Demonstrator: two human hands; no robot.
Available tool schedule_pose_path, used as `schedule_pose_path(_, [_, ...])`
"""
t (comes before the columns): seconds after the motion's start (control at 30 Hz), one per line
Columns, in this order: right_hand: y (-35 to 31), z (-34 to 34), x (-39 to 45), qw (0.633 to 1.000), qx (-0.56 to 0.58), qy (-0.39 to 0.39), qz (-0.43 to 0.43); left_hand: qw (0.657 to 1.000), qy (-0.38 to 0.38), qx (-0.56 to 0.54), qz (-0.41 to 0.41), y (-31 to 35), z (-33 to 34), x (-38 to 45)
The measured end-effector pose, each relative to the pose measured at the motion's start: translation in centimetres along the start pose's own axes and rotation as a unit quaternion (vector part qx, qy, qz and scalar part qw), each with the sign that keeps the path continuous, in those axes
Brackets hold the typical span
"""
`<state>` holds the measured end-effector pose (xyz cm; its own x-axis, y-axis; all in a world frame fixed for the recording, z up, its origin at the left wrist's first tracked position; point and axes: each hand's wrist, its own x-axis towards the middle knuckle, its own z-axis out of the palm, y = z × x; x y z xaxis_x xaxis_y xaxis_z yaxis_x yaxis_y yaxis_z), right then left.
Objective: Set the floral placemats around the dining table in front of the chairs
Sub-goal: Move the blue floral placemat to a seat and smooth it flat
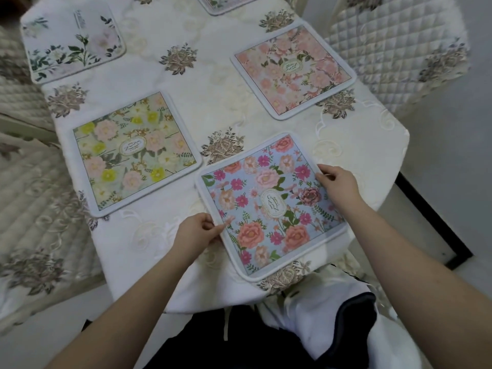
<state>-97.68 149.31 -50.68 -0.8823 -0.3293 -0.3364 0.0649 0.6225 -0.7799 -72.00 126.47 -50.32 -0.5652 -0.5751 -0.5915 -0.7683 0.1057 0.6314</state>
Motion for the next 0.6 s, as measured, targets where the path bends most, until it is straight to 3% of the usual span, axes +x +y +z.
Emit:
schedule_pose_path(0.17, [0.4, 0.7, 0.2, 0.999, -0.026, 0.029, -0.017, 0.999, -0.011, 0.032, -0.007, 0.0, 0.0, 0.2])
schedule_pose_path(0.37, [1.0, 1.2, 0.2, 0.997, -0.047, 0.058, -0.033, 0.988, -0.025, 0.150, 0.025, -0.1, -0.3, 0.5])
schedule_pose_path(0.5, [1.2, 1.4, 0.0, 0.993, -0.069, 0.086, -0.039, 0.960, -0.025, 0.272, 0.055, 0.1, -0.5, 0.6])
schedule_pose_path(0.6, [0.9, 1.8, -0.3, 0.989, -0.082, 0.115, -0.054, 0.960, -0.003, 0.268, 0.074, 0.5, -0.7, 0.6])
